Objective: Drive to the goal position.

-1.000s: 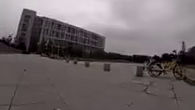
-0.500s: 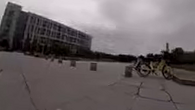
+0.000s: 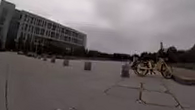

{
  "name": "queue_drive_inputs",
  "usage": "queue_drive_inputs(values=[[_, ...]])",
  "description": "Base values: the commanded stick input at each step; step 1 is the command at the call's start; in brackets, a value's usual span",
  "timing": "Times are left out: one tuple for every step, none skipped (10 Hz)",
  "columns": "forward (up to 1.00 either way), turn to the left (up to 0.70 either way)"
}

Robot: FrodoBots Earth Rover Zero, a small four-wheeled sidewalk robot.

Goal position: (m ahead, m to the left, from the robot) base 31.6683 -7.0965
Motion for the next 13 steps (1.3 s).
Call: queue_drive_inputs(values=[[0.70,0.00],[0.70,0.00],[0.70,-0.33],[0.70,-0.33],[0.70,-0.33],[0.70,-0.33],[0.70,-0.33],[0.70,0.00],[0.70,0.00],[0.70,0.00],[0.70,0.00],[0.70,0.00],[0.70,0.00]])
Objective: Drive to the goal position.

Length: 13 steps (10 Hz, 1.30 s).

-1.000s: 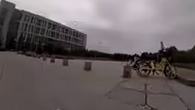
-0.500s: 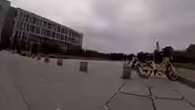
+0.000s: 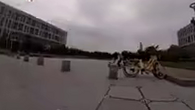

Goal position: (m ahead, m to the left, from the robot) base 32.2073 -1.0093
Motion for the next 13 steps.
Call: queue_drive_inputs(values=[[0.70,0.00],[0.70,0.00],[0.70,0.00],[0.70,0.00],[0.70,0.10],[0.70,0.26],[0.70,0.30],[0.70,0.05],[0.70,0.00],[0.70,0.00],[0.70,0.00],[0.70,0.00],[0.70,0.00]])
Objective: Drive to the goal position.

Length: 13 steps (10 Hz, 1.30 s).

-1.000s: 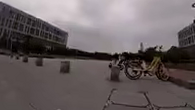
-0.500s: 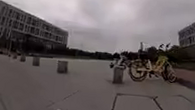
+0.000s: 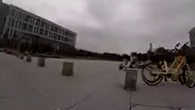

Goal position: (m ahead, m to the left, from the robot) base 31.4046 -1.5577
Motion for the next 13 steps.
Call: queue_drive_inputs(values=[[0.70,0.00],[0.70,0.00],[0.70,0.00],[0.70,0.00],[0.70,0.00],[0.70,0.00],[0.70,0.00],[0.70,0.00],[0.70,0.00],[0.70,0.00],[0.70,0.00],[0.70,0.00],[0.70,0.00]])
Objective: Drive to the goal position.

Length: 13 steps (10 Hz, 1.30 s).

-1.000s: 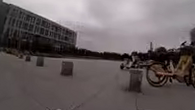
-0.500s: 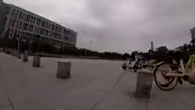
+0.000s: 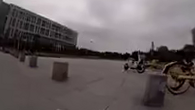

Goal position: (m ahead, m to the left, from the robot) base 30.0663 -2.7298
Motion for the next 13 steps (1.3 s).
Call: queue_drive_inputs(values=[[0.70,0.00],[0.70,0.00],[0.70,0.00],[0.70,0.00],[0.70,0.00],[0.70,0.00],[0.70,0.00],[0.70,0.00],[0.70,0.00],[0.70,0.00],[0.70,0.00],[0.70,0.00],[0.70,0.00]])
